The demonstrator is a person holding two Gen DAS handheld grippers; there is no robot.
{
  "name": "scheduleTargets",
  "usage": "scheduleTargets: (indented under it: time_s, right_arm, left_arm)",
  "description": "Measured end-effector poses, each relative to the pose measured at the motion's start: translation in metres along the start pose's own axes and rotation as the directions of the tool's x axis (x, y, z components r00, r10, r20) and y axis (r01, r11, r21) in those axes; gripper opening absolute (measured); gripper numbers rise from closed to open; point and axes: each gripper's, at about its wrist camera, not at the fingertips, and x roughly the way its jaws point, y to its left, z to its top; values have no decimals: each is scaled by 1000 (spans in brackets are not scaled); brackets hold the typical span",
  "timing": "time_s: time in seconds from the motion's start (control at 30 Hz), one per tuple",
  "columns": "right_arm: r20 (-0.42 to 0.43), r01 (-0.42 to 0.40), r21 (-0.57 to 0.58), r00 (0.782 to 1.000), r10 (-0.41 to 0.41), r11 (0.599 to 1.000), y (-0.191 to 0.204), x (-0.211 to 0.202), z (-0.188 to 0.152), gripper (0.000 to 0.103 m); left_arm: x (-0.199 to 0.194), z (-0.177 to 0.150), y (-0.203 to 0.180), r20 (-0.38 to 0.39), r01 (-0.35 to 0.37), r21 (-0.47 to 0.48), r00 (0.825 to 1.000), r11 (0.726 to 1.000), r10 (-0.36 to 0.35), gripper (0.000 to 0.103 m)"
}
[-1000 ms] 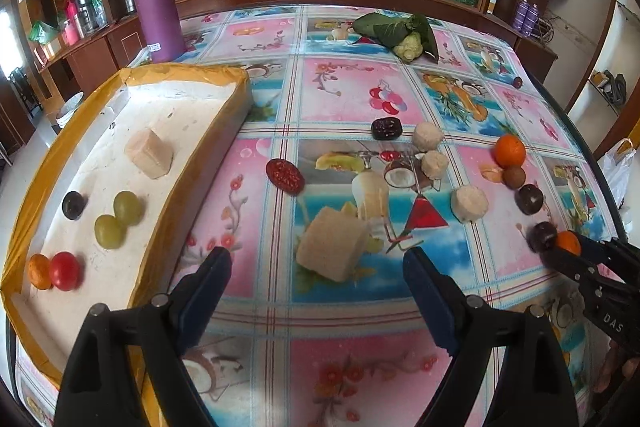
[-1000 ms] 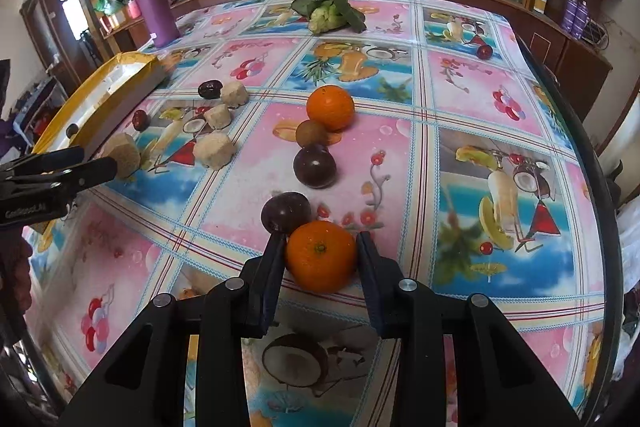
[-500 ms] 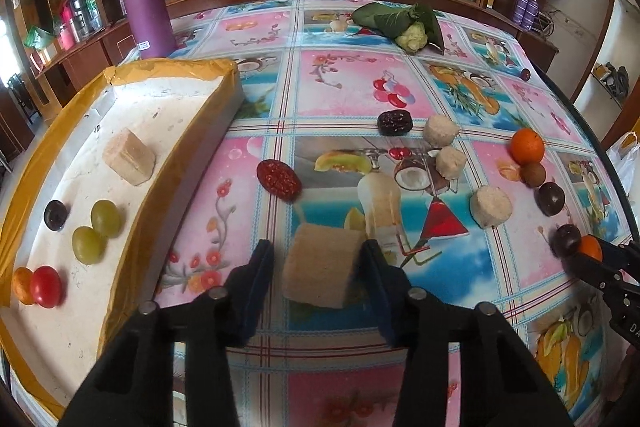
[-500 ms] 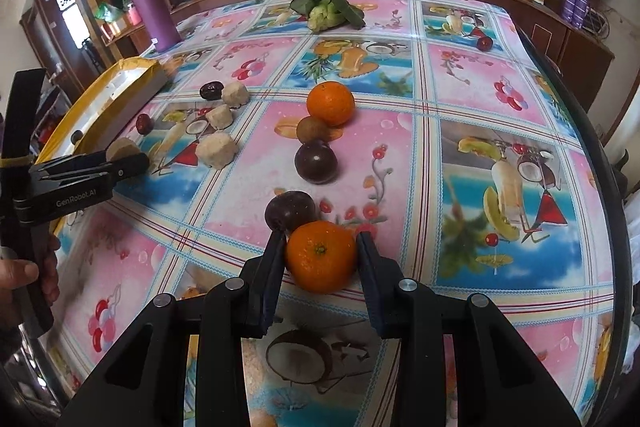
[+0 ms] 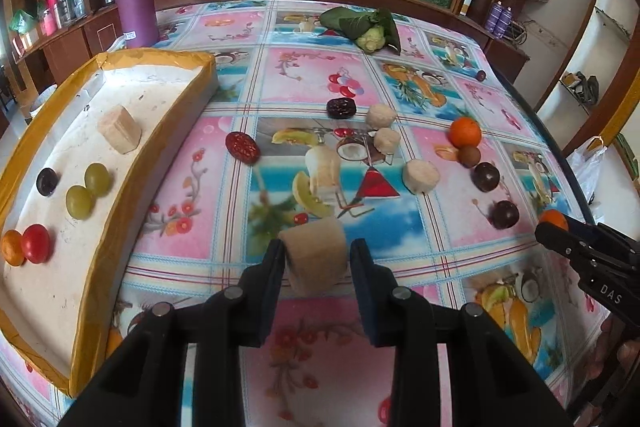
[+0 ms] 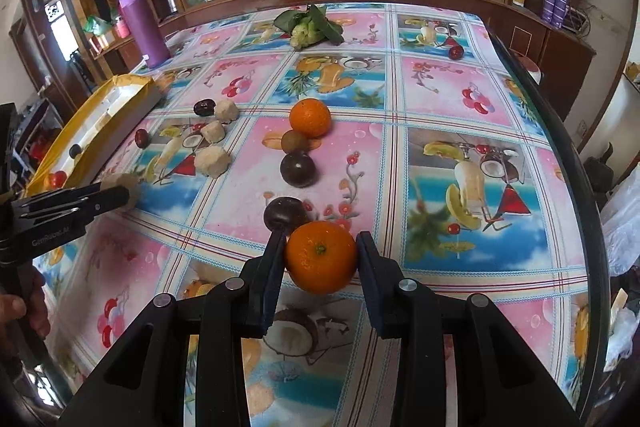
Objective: Organize fruits
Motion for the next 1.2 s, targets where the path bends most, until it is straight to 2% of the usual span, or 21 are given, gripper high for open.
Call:
scheduleTargets:
  time_s: [0.23, 0.43, 0.6, 0.67, 0.8, 0.9, 0.97, 1.03, 1.07, 1.13, 1.2]
  right_arm:
    - [-25, 20, -12, 999, -20, 1000, 7, 1, -14, 35]
    - [-35, 28, -2, 999, -29, 1000, 7, 2, -17, 35]
    - [-49, 31, 11, 998, -30, 999, 6, 5, -18, 35]
    - [-60, 36, 19, 998, -35, 999, 5, 8, -19, 36]
    - [-56, 31, 29, 998, -30, 999, 4, 9, -21, 36]
    - [-57, 31, 22, 998, -30, 999, 4, 9, -20, 36]
    - [-57, 27, 17, 998, -26, 999, 4, 9, -20, 36]
    - [-56, 23, 22, 998, -22, 999, 3, 9, -20, 36]
    - [-54, 23, 22, 998, -21, 1000, 3, 9, -20, 36]
    - [-51, 25, 17, 998, -24, 1000, 4, 9, -20, 36]
    - [-48, 25, 12, 999, -25, 1000, 4, 10, -20, 36]
  left_arm:
    - [1, -11, 0, -27, 8, 12, 1000, 1000, -8, 37]
    - [13, -4, 7, -34, 1, -10, 999, 1000, -1, 38]
    - [15, 6, 10, -27, 27, -51, 999, 998, -29, 51]
    - [13, 10, 11, -8, 29, -69, 1000, 997, -30, 66]
    - [20, 16, 16, -2, -5, -90, 1000, 996, 5, 70]
    - [26, 16, 17, -14, -36, -91, 999, 995, 35, 68]
    - [28, 15, 17, -8, -59, -77, 998, 995, 59, 50]
    - [29, 16, 14, -1, -55, -62, 998, 997, 55, 42]
    - [30, 16, 13, 1, -57, -57, 998, 997, 57, 34]
    - [31, 18, 11, 10, -70, -45, 997, 997, 70, 34]
    - [31, 20, 12, 7, -50, -61, 999, 997, 51, 34]
